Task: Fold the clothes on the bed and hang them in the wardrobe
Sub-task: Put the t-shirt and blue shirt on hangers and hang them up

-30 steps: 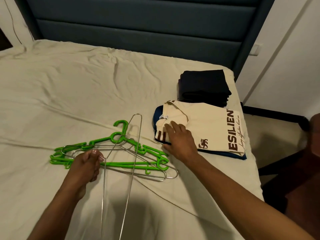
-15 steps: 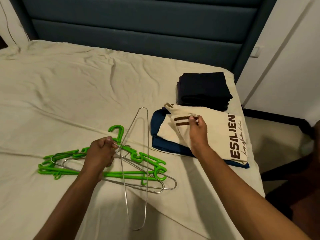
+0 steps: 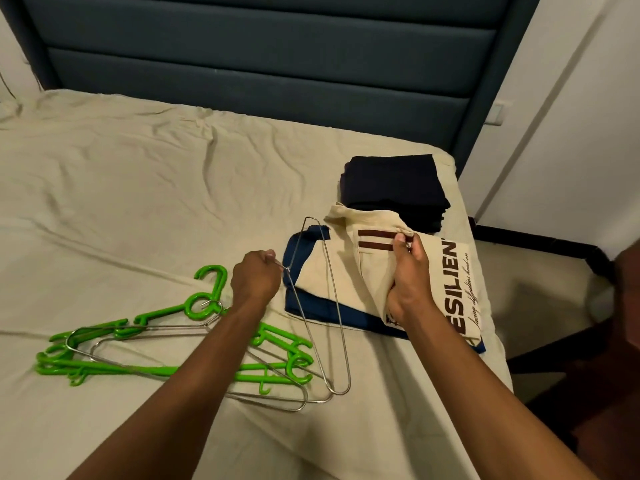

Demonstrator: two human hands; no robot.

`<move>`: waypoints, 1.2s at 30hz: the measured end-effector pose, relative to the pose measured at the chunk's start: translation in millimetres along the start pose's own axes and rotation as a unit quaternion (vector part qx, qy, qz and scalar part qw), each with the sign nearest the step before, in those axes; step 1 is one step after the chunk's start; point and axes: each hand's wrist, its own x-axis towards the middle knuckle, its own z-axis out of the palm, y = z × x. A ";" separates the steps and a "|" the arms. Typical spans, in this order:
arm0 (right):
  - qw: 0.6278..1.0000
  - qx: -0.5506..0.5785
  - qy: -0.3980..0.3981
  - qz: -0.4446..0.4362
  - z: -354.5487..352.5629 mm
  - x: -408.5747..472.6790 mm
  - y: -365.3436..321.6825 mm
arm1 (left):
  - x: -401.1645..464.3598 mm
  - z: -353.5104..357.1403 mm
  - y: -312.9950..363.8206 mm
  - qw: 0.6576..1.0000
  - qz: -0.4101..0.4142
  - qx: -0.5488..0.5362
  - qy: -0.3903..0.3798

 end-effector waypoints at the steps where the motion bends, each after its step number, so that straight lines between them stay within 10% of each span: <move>1: 1.000 0.002 -0.004 -0.002 -0.9 0.3 -0.3 | 0.3 3.5 4.4 1.000 0.003 0.013 0.000; 36: 0.986 0.164 0.036 0.001 -39.2 26.3 -22.2 | 26.9 22.6 15.0 0.985 0.076 0.153 0.027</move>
